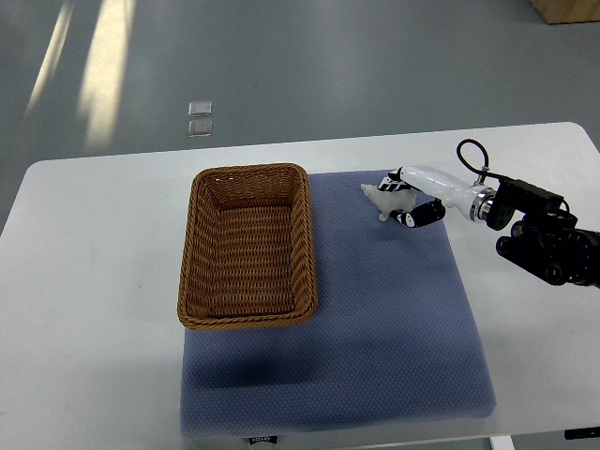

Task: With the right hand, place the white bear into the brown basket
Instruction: 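Close the right hand fingers around the white bear, then lift the bear and carry it over the brown wicker basket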

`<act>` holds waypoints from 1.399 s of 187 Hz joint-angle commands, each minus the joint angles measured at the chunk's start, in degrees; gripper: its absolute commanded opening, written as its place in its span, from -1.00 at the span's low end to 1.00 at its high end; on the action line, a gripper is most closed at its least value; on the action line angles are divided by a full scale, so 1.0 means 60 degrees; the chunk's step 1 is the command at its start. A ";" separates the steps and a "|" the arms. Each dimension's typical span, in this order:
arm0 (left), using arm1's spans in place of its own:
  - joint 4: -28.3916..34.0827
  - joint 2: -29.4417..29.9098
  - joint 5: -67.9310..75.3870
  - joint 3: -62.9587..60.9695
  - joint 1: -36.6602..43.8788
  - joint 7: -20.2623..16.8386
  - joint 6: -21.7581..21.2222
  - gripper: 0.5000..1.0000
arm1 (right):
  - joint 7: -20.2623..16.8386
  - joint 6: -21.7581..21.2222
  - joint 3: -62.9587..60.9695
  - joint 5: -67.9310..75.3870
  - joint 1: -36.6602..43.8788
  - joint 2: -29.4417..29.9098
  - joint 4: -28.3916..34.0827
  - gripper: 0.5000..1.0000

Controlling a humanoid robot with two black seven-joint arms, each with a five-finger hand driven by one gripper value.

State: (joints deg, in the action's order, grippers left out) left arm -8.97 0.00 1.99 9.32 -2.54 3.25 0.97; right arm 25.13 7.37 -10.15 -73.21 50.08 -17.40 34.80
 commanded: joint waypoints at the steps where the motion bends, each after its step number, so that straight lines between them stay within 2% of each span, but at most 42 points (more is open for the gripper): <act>1: -0.0014 0.0000 0.0005 -0.0015 -0.0001 0.0000 0.0000 1.00 | -0.0130 0.0075 0.0007 -0.0001 0.0002 0.0000 0.0000 -1.00; 66: -0.0014 0.0000 0.0005 -0.0030 -0.0001 0.0000 -0.0014 1.00 | -0.0145 0.0412 -0.0052 0.0029 0.0310 0.0014 0.0176 -1.00; 117: -0.0014 0.0000 0.0005 -0.0015 -0.0001 0.0000 -0.0029 1.00 | -0.0042 0.0485 -0.0067 0.0073 0.1247 -0.0044 0.1465 -1.00; 170: -0.0014 0.0000 0.0005 -0.0015 0.0014 0.0000 -0.0029 1.00 | 0.0060 0.0354 -0.0008 -0.0161 0.2155 0.0307 0.2475 -1.00; 208: -0.0029 0.0000 0.0005 -0.0030 -0.0001 0.0000 -0.0029 1.00 | 0.0060 -0.0100 -0.0008 -0.0762 0.2200 0.1186 0.2520 -1.00; 242: -0.0014 0.0000 0.0005 -0.0015 -0.0001 0.0000 -0.0029 1.00 | 0.0046 -0.0320 0.0138 -0.0792 0.2156 0.1333 0.2505 -1.00; 262: -0.0014 0.0000 0.0005 -0.0015 -0.0001 0.0000 -0.0029 1.00 | 0.0046 -0.0306 0.0490 -0.0792 0.2141 0.1362 0.2490 -0.79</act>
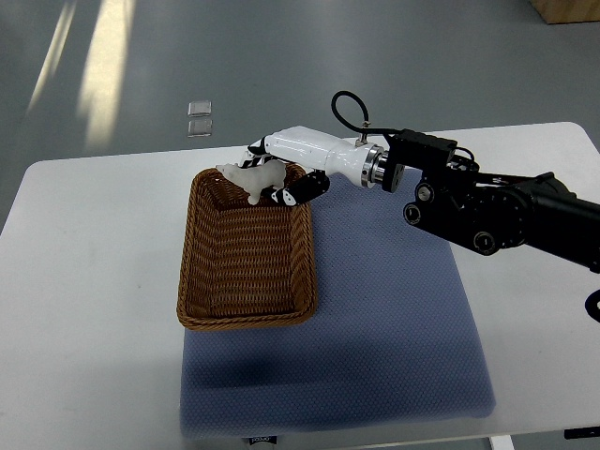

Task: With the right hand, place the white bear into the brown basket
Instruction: 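Lift the bear and carry it over the brown wicker basket, then lower the bear into the basket and open the right hand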

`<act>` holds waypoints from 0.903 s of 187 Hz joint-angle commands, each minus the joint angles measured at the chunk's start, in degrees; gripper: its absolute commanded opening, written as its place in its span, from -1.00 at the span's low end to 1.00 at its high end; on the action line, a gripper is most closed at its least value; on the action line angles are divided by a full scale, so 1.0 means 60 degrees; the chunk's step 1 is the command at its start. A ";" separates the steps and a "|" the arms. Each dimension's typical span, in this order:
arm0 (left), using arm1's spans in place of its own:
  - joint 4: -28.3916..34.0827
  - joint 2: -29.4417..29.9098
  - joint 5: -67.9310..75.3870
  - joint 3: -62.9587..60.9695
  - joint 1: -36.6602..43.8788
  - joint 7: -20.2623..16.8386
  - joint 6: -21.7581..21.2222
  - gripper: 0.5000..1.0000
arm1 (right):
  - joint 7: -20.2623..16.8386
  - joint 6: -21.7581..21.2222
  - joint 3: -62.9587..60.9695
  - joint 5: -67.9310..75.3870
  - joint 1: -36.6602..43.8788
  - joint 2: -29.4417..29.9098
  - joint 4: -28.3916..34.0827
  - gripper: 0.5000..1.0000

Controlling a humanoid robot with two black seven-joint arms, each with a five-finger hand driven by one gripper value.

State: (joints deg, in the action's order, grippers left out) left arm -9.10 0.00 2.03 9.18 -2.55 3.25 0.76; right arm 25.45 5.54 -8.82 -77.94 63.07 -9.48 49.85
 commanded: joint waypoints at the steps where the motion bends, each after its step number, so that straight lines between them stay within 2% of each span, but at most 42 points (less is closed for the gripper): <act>1: 0.0007 0.0000 -0.0001 0.0008 0.0000 0.0000 0.0006 1.00 | -0.0008 -0.0001 0.0269 -0.0004 -0.0023 0.0041 -0.0018 -0.79; 15: 0.0007 0.0000 -0.0001 0.0008 0.0000 0.0000 -0.0009 1.00 | -0.0008 -0.0001 0.0283 -0.0004 -0.0082 0.0115 -0.0018 -0.54; 21: 0.0007 0.0000 -0.0001 0.0008 0.0000 0.0000 0.0006 1.00 | -0.0008 -0.0001 0.0298 -0.0004 -0.0126 0.0187 -0.0018 -0.30; 35: 0.0007 0.0000 -0.0001 0.0008 0.0015 0.0000 0.0006 1.00 | -0.0008 0.0043 0.0298 0.0011 -0.0184 0.0305 -0.0018 0.09; 51: 0.0007 0.0000 -0.0001 0.0008 0.0029 0.0000 0.0006 1.00 | -0.0008 0.0087 0.0298 -0.0004 -0.0272 0.0305 -0.0018 0.32; 64: 0.0007 0.0000 -0.0001 0.0008 0.0044 0.0000 -0.0009 1.00 | -0.0008 0.0087 0.0298 0.0011 -0.0302 0.0305 -0.0018 0.42; 128: 0.0022 0.0000 -0.0001 0.0008 0.0059 0.0000 -0.0009 1.00 | -0.0008 0.0292 0.0064 0.0216 -0.0316 0.0129 -0.0033 0.43; 169: 0.0036 0.0000 -0.0001 0.0008 0.0059 0.0000 -0.0023 1.00 | -0.0125 0.0571 -0.1870 0.0846 -0.1283 0.0100 -0.0106 0.43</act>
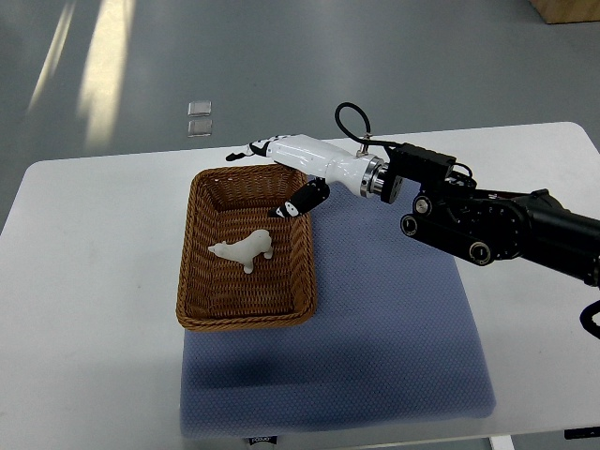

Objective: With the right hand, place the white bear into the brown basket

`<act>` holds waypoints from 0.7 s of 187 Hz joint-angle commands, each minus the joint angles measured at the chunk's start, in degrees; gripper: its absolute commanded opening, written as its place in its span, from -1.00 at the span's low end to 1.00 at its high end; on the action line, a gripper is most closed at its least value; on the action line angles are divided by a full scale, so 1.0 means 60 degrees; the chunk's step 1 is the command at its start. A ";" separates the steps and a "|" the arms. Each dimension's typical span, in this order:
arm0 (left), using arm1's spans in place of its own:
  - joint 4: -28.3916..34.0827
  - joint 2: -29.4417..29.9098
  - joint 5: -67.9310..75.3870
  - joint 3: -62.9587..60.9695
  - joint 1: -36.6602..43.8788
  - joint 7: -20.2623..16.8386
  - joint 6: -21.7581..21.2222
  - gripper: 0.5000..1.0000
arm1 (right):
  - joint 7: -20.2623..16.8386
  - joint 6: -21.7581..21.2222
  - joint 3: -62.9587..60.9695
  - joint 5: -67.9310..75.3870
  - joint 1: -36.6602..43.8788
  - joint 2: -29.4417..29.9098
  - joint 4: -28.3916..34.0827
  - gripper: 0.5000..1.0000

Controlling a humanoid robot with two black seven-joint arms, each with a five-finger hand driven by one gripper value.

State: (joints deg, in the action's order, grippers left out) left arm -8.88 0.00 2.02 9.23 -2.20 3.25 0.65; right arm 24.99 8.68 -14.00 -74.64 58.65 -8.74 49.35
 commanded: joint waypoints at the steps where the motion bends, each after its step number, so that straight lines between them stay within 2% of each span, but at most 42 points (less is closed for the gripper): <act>1: 0.0000 0.0000 0.0000 0.0014 0.0000 0.0000 -0.0005 1.00 | -0.0064 0.0048 -0.1137 0.0326 -0.0604 -0.0023 -0.0021 0.43; 52: 0.0000 0.0000 0.0000 -0.0001 0.0000 0.0000 -0.0005 1.00 | -0.0108 0.0033 -0.4536 0.1864 -0.2231 0.0020 -0.0227 0.43; 69: 0.0000 0.0000 0.0000 -0.0001 0.0000 0.0000 -0.0005 1.00 | -0.0518 0.0018 -0.5415 0.3503 -0.2670 -0.0009 -0.0227 0.44; 81: 0.0000 0.0000 0.0000 -0.0001 0.0000 0.0000 -0.0005 1.00 | -0.0752 0.0018 -0.5635 0.4631 -0.2831 -0.0096 -0.0270 0.44; 123: 0.0000 0.0000 0.0000 -0.0001 0.0000 0.0000 -0.0005 1.00 | -0.0782 -0.0026 -0.5694 0.8514 -0.2978 -0.0727 -0.0446 0.44; 131: 0.0000 0.0000 0.0000 -0.0001 0.0000 0.0000 -0.0005 1.00 | -0.0782 -0.0055 -0.5679 0.9130 -0.2992 -0.0771 -0.0490 0.56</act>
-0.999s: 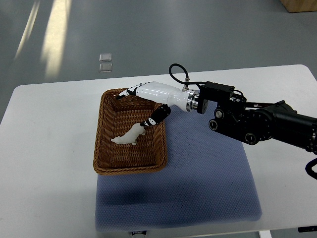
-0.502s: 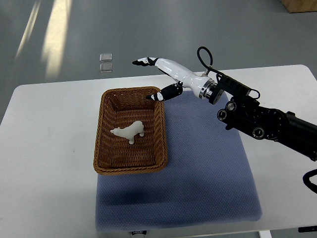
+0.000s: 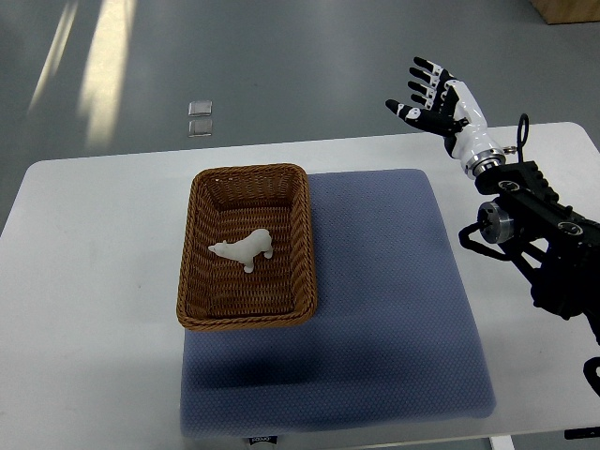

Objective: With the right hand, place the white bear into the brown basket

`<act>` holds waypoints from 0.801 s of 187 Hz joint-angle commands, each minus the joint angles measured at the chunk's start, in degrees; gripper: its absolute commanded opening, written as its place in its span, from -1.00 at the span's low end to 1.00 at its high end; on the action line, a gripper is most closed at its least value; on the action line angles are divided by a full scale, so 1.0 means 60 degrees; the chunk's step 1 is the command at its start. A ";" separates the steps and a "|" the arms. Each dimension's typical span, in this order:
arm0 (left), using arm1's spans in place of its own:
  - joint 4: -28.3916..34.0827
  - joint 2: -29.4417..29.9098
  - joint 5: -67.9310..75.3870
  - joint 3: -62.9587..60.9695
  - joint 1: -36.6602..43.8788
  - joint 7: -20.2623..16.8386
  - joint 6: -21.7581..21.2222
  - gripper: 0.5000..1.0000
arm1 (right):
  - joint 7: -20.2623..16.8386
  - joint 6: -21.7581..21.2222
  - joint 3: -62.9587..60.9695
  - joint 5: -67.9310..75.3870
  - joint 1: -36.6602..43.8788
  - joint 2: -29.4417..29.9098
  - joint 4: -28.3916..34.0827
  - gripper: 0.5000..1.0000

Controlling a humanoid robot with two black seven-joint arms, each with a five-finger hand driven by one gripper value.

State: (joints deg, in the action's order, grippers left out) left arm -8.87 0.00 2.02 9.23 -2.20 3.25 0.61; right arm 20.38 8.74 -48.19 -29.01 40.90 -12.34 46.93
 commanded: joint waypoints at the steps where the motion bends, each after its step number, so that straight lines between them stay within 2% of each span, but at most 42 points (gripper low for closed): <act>1: -0.0015 0.0000 0.0000 0.0000 0.0000 0.0000 0.0001 1.00 | -0.0012 -0.0064 0.0033 0.1655 -0.0034 -0.0185 -0.0103 0.60; 33: -0.0015 0.0000 0.0000 0.0000 0.0000 0.0000 0.0001 1.00 | -0.0305 -0.0138 0.0033 0.2901 -0.0195 -0.0170 -0.0279 0.64; 77: -0.0015 0.0000 0.0000 0.0000 0.0000 0.0014 0.0001 1.00 | -0.0628 -0.0987 0.0018 0.3736 -0.0356 -0.0156 -0.0396 0.65; 150: -0.0001 0.0000 -0.0015 -0.0014 -0.0102 0.0000 -0.0014 1.00 | -0.0525 -0.0958 0.0092 0.3619 -0.0371 -0.0141 -0.0528 0.70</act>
State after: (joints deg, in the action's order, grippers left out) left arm -8.95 0.00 2.02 9.14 -2.55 3.27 0.61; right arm 17.10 2.94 -47.55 -7.29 38.67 -13.30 44.22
